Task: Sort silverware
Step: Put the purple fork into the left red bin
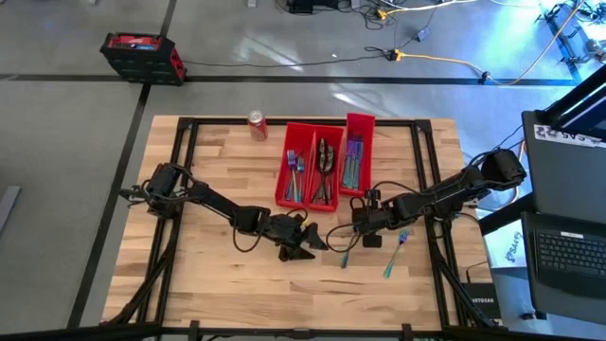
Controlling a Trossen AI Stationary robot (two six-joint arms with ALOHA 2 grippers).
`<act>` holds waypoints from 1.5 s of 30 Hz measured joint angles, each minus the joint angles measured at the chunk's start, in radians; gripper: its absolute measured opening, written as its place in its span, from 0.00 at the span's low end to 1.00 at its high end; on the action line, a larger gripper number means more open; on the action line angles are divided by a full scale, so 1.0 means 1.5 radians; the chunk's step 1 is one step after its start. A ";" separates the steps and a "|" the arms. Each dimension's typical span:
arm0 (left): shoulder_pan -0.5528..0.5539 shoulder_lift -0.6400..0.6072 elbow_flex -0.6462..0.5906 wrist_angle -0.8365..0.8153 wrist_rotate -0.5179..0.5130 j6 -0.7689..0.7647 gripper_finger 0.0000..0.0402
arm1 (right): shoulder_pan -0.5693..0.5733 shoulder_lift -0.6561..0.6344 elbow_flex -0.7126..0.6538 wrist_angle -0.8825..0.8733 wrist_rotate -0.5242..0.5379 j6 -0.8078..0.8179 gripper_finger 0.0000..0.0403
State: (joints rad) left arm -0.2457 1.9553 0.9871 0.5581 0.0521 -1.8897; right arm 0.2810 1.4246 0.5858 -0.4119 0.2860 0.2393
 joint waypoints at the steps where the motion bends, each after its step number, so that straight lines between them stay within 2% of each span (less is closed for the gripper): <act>1: 0.003 0.000 0.000 -0.005 -0.002 0.007 0.86 | 0.000 0.000 0.000 0.003 0.001 -0.001 0.00; 7: 0.006 0.000 0.000 -0.018 -0.053 0.034 0.86 | 0.000 0.000 0.000 0.007 0.012 -0.005 0.00; 16: 0.006 0.000 0.000 -0.016 -0.060 0.069 0.86 | 0.000 0.000 0.000 -0.032 0.010 0.085 0.00; 28: 0.006 0.000 0.000 -0.015 -0.099 0.080 0.86 | 0.000 0.000 0.000 -0.033 -0.046 0.200 0.00; 34: 0.015 0.000 0.000 -0.015 -0.140 0.091 0.86 | 0.000 0.000 0.000 -0.033 -0.046 0.187 0.00; 45: 0.028 0.000 0.000 -0.013 -0.143 0.113 0.86 | 0.000 0.000 0.000 -0.033 -0.046 0.185 0.00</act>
State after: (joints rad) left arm -0.2035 1.9549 0.9871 0.5385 -0.1626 -1.7206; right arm 0.2810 1.4246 0.5861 -0.4614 0.2176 0.5163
